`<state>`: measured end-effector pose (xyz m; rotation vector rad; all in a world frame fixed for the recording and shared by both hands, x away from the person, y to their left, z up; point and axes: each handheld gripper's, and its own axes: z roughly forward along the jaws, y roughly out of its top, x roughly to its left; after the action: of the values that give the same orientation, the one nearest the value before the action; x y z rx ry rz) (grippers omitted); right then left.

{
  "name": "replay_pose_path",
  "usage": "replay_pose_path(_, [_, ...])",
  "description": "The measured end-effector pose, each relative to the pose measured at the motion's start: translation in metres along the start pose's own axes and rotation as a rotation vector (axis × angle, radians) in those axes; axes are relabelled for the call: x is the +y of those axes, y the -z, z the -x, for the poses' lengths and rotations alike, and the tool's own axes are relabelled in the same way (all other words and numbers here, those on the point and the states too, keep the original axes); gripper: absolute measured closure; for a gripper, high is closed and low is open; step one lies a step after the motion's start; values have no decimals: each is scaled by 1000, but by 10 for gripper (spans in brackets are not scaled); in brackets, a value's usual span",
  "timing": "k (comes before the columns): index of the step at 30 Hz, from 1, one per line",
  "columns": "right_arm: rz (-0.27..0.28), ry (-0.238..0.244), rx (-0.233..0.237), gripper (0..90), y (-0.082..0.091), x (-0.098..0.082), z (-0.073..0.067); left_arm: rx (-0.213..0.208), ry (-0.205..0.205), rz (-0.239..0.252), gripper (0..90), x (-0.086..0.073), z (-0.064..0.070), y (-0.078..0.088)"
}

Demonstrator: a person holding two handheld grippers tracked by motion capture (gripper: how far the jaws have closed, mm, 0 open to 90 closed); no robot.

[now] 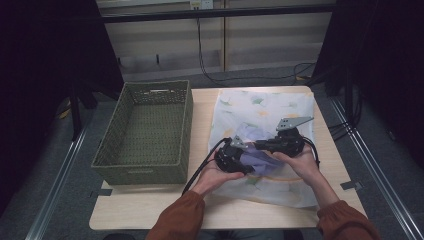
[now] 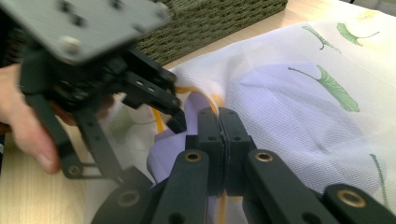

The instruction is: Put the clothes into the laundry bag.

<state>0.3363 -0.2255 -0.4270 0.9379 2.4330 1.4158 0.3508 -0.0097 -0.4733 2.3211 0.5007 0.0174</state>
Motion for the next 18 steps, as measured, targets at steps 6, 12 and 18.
replay_pose_path(6, [-7, 3, 4, 896, -1, -1, 1, 4, -25, -42, 332, -3, 3, -15])
replay_pose_path(12, [4, 3, 12, 896, 0, 1, -1, 71, -22, -64, 769, -3, 5, -18])
replay_pose_path(18, [2, 9, 14, 897, -2, 4, -5, 63, -6, -66, 867, 4, 4, -17])
